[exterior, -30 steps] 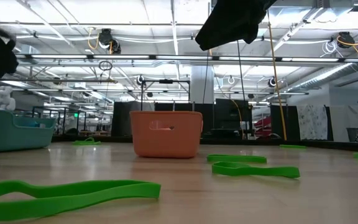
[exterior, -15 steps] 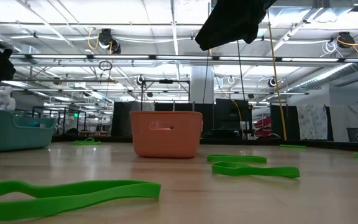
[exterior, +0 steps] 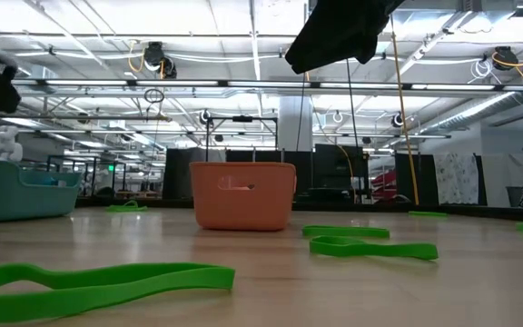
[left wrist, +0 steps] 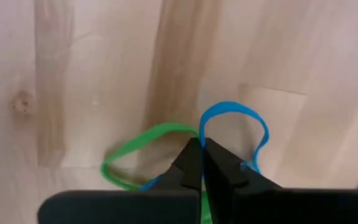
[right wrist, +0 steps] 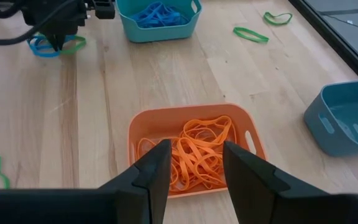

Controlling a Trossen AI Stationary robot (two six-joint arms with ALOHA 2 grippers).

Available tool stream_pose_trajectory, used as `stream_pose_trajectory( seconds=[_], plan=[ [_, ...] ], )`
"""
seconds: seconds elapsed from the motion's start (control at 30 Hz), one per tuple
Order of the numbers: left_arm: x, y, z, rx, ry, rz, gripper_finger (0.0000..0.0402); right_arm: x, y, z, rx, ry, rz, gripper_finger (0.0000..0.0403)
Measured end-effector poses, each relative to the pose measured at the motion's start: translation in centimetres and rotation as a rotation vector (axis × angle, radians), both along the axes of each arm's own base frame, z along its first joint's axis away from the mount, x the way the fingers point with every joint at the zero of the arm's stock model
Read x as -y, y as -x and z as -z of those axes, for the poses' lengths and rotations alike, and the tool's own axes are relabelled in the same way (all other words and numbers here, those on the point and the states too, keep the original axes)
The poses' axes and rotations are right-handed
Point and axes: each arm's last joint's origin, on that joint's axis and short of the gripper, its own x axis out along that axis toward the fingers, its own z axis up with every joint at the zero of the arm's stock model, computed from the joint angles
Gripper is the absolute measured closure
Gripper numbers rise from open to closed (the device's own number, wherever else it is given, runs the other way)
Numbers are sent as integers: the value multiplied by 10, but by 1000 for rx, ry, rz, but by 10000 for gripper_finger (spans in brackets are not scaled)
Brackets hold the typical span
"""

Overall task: Sort rubber bands into baskets
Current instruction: Put the blue rubber band into the green bin

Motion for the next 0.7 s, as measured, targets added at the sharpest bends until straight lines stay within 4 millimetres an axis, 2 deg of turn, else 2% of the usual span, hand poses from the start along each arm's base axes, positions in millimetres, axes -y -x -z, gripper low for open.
stream_pose_trajectory(
  seconds=[0.3, 0.53, 0.7],
  plan=[
    [-3, 3, -21, 77, 53, -10, 393, 0, 0, 0, 0, 0, 0, 266],
    [-5, 2, -22, 127, 11, -29, 392, 0, 0, 0, 0, 0, -1, 266],
    [-5, 2, -22, 127, 11, -29, 368, 0, 0, 0, -1, 0, 0, 266]
  ],
)
